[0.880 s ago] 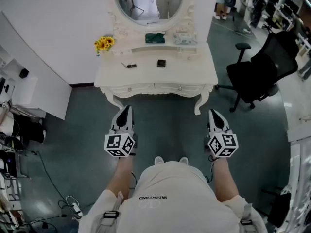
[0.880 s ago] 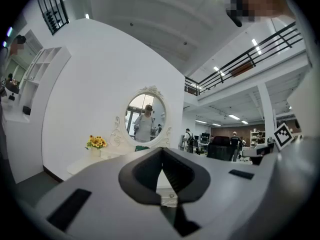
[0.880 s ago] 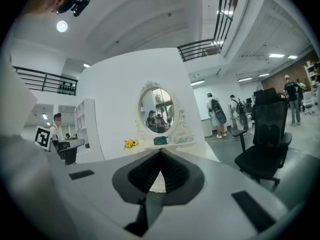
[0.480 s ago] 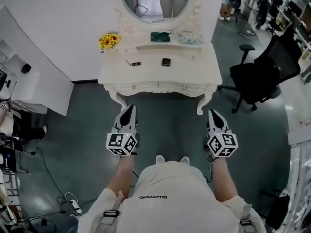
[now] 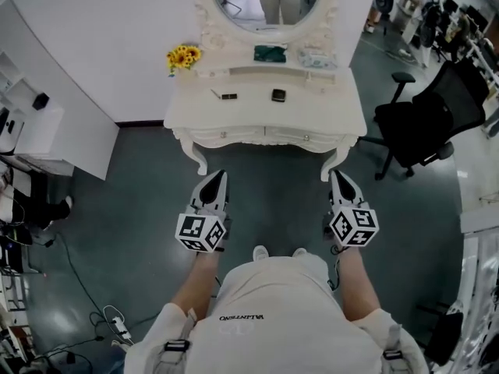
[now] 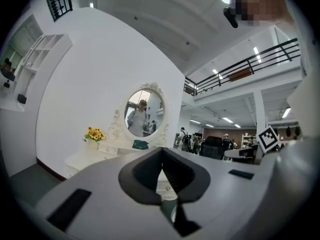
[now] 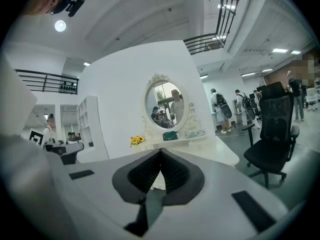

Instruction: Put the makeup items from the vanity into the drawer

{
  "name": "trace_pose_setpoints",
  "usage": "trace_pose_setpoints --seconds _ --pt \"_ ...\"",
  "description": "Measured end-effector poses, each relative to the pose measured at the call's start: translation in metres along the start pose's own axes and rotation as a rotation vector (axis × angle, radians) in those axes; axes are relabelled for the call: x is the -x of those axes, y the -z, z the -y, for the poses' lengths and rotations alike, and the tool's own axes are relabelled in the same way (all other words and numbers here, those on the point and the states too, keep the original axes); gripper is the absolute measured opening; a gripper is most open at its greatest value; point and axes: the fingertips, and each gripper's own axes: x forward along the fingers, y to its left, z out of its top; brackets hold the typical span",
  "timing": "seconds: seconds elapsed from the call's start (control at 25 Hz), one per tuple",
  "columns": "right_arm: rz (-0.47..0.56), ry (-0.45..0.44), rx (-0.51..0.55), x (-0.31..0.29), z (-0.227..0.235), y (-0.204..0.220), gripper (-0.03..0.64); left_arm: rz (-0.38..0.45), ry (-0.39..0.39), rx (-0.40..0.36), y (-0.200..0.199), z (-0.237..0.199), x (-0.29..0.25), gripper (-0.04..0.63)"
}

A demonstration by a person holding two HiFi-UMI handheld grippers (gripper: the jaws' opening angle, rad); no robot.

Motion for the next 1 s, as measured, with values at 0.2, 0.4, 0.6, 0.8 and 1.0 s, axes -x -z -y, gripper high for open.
trace_pose_setpoints --seconds 0.2,0.4,0.6,0.8,1.0 --pt "-0.016 0.0 0.004 -0.017 -0.021 0.003 0.011 -0.016 0.034 0.023 0.009 -0.01 0.0 0.0" --pt "-0.039 -0.003 0.01 -0.03 -0.026 0.01 0.011 -0.043 0.049 0.021 0.021 -0.014 -0.005 0.0" --pt "-0.045 -0.013 0.026 -0.048 -0.024 0.004 0.011 -0.043 0.071 0.02 0.016 -0.009 -0.023 0.0" --pt "-0.047 -0.036 -0.018 -0.074 -0.021 0.007 0.011 -0.031 0.087 -0.001 0.004 -0.007 -0.044 0.0" --pt "-0.032 -0.066 -0.037 -0.11 -0.015 0.0 0.011 -0.048 0.068 -0.052 0.005 -0.016 -0.073 0.0"
